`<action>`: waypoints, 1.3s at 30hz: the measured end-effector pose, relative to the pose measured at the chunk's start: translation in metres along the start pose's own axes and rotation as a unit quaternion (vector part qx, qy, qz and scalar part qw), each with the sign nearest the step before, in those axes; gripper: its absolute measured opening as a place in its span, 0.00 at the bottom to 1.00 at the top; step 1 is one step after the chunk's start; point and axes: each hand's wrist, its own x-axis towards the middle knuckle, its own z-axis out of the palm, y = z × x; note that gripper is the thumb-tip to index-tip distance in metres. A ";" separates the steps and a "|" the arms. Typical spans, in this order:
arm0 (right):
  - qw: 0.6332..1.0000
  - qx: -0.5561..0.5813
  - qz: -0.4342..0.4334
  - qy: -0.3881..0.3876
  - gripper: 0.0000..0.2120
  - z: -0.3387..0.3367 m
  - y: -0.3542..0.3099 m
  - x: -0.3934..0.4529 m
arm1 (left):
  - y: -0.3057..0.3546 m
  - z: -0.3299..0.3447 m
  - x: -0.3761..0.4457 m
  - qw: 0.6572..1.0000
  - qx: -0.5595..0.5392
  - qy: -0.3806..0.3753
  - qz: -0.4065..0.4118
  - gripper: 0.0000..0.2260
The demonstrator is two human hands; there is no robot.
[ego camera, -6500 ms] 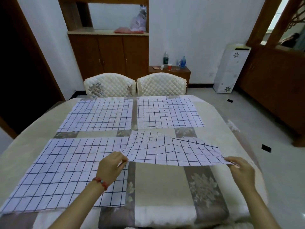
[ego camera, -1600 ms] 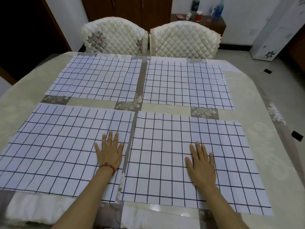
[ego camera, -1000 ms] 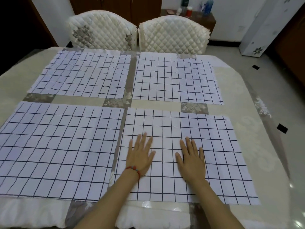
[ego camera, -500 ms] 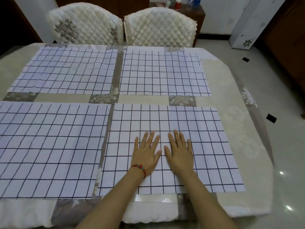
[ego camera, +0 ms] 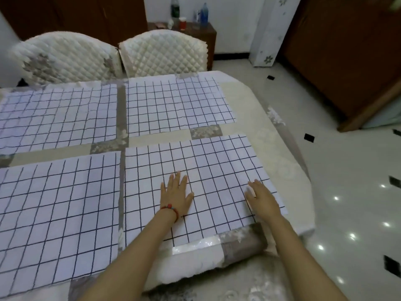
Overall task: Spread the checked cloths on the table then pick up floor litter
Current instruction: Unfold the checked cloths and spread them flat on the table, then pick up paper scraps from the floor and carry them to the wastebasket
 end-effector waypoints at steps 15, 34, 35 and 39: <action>0.924 0.153 0.215 0.278 0.18 -0.073 0.133 -0.250 | 0.178 -0.027 -0.084 0.946 -0.128 -0.071 0.289 0.17; 0.819 0.295 0.432 0.237 0.20 0.000 0.363 -0.506 | 0.376 0.190 -0.245 0.907 -0.012 -0.327 0.264 0.16; 0.807 0.314 0.444 0.230 0.20 0.004 0.370 -0.510 | 0.375 0.196 -0.244 0.913 -0.014 -0.327 0.244 0.15; 0.774 0.364 0.477 0.201 0.20 0.018 0.395 -0.509 | 0.375 0.214 -0.225 0.924 0.002 -0.331 0.193 0.15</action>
